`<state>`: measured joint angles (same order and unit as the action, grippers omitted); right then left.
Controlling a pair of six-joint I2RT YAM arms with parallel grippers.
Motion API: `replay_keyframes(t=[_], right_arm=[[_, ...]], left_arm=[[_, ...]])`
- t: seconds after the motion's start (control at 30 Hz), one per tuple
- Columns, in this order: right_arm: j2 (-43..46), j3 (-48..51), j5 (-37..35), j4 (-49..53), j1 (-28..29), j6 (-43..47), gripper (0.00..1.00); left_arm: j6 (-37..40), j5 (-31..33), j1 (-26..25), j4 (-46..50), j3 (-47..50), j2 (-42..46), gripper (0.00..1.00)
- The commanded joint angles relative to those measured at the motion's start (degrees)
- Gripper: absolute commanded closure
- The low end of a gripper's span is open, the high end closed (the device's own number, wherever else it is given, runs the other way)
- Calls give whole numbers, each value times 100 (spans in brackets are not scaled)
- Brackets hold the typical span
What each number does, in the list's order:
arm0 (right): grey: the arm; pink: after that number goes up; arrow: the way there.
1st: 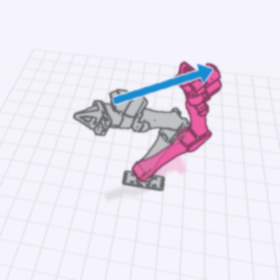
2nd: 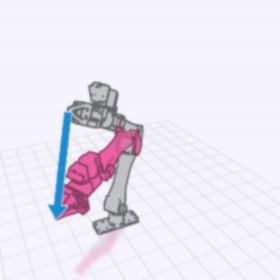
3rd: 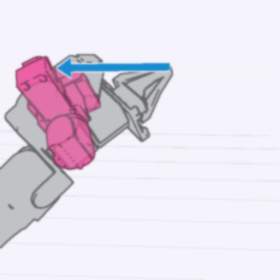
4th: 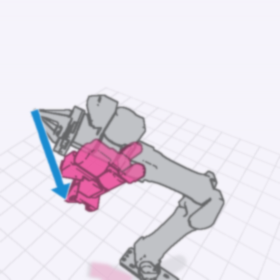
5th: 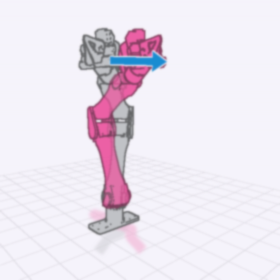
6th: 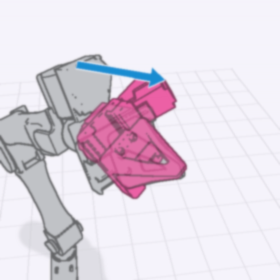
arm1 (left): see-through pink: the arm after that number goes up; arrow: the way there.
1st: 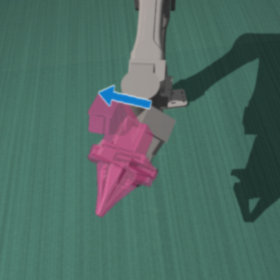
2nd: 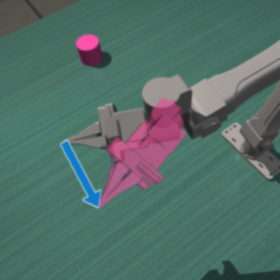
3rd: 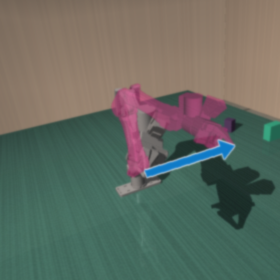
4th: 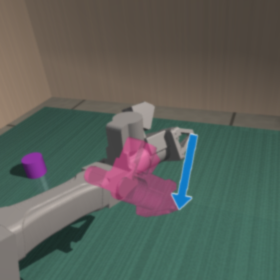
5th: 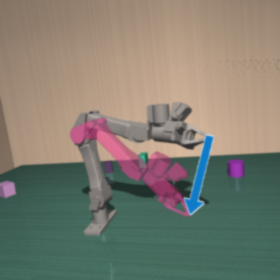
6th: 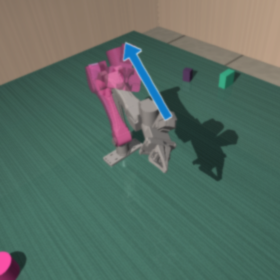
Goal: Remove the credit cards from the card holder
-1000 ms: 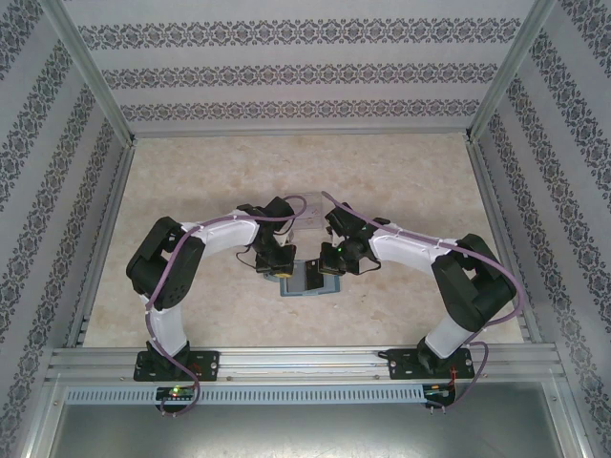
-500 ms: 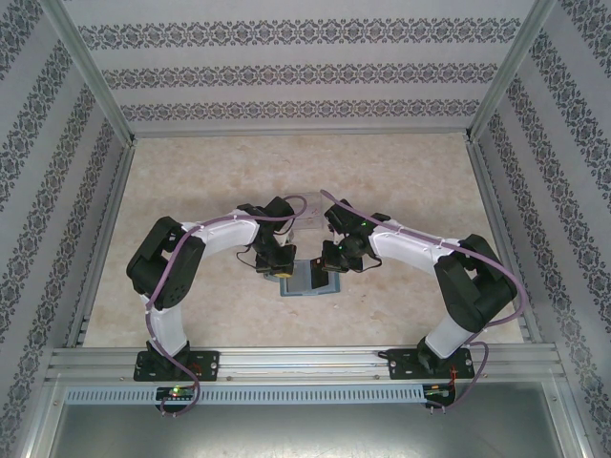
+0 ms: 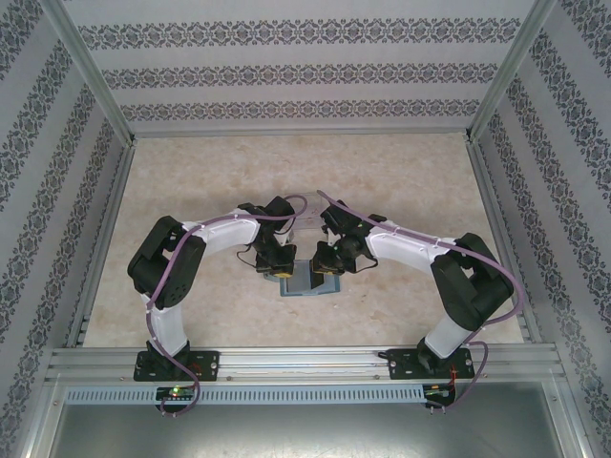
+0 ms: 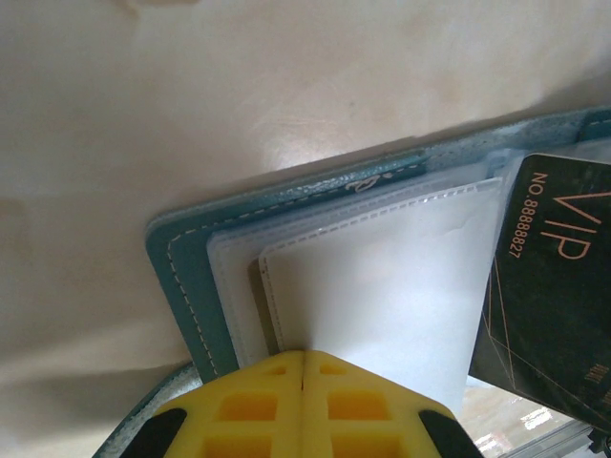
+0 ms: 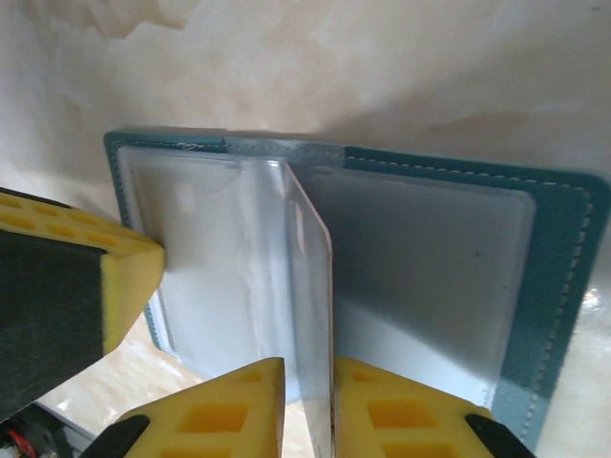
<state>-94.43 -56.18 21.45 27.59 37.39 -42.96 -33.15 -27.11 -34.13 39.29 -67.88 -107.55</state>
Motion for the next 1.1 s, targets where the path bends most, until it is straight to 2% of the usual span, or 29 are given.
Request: replay_keyframes(t=[0.0, 0.3, 0.7, 0.9, 1.07], right_arm=[[39, 91, 210, -132, 46, -154, 81], [130, 43, -16, 44, 34, -123, 91], [425, -78, -273, 258, -86, 112, 95], [433, -367, -351, 503, -221, 681, 96], [483, -612, -463, 670, -233, 1687, 97]], left_arm=[[109, 303, -41, 277, 73, -272, 97], [129, 418, -41, 380, 17, -189, 95], [117, 691, -41, 637, -173, 253, 92], [89, 789, -19, 662, -193, 459, 91], [64, 900, 61, 609, -88, 692, 91]])
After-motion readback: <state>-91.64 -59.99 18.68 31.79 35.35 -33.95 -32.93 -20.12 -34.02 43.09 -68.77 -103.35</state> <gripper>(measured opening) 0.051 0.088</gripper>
